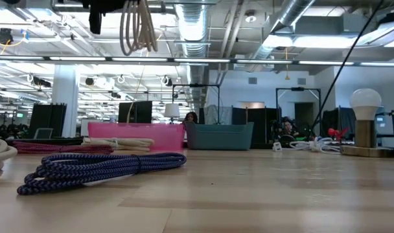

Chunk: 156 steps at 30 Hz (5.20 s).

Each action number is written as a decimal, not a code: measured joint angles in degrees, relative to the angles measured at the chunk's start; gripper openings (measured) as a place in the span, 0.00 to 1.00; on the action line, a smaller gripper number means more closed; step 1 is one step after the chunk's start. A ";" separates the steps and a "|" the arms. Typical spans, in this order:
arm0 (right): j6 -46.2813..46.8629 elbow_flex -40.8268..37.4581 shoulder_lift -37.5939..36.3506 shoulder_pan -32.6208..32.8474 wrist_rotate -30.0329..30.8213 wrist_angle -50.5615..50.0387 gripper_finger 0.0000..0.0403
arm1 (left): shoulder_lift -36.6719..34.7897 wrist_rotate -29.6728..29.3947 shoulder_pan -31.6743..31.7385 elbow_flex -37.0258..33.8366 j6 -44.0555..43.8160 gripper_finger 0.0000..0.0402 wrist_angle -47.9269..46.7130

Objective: Pick & Place USB Port
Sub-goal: Put the brown HDMI cable into the red bin, then put the black blue charger cable into the blue bin

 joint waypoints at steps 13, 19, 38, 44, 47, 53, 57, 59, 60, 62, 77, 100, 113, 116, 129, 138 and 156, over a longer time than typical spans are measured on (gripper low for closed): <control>14.96 -0.02 -2.02 11.40 21.87 -19.15 0.25 | 0.89 0.47 18.55 0.00 0.22 0.04 -8.58; 22.99 -1.55 -2.08 14.78 25.89 -23.49 0.25 | 4.45 10.83 28.39 0.00 -0.20 0.04 -8.50; 26.82 -2.05 -2.02 18.21 28.36 -25.04 0.25 | 22.34 18.25 39.79 0.02 -4.88 0.04 -8.25; 27.09 -2.05 -2.04 18.21 28.37 -25.02 0.25 | 26.71 18.21 41.19 0.02 -5.16 0.04 -8.06; 27.20 -2.05 -2.02 18.21 28.39 -25.02 0.25 | 28.59 18.19 41.94 0.02 -5.16 0.04 -7.78; 27.22 -2.05 -2.04 18.21 28.39 -25.04 0.25 | 31.23 18.15 42.78 0.07 -5.16 0.04 -7.23; 27.22 -2.05 -2.04 18.21 28.39 -25.04 0.25 | 31.54 18.08 42.77 0.06 -5.16 0.07 -7.00; 27.22 -2.05 -2.02 18.21 28.39 -25.04 0.25 | 31.54 18.08 42.76 0.04 -5.14 0.10 -6.36; 27.22 -2.05 -2.04 18.21 28.39 -25.04 0.25 | 31.54 17.92 42.78 0.05 -5.15 0.12 -5.98; 27.22 -2.03 -2.04 18.21 28.39 -25.04 0.25 | 31.54 17.79 42.76 0.07 -5.14 0.16 -5.60; 27.13 -2.01 -2.03 18.21 28.35 -25.19 0.25 | 27.35 30.54 42.56 0.07 -4.87 0.27 1.22; 22.98 -2.01 -2.03 18.34 28.13 -24.97 0.25 | -4.28 29.14 14.34 0.07 -0.05 0.03 4.55; 22.68 -2.01 -2.03 18.32 28.12 -24.96 0.25 | -1.66 15.25 -5.01 0.07 2.86 0.02 4.69; 22.53 -2.01 -2.04 18.29 28.12 -24.97 0.25 | -1.70 11.24 -8.02 0.04 4.41 0.02 4.85; 14.67 -2.01 -2.04 18.29 28.12 -24.95 0.25 | -1.86 9.01 -9.87 0.04 4.55 0.02 5.18; 14.52 -2.01 -2.04 16.63 28.17 -24.87 0.25 | -1.86 9.01 -9.87 0.04 4.55 0.03 5.27; 14.54 -2.01 -2.03 12.19 28.20 -20.78 0.25 | -1.86 9.03 -9.87 0.04 4.50 0.02 5.55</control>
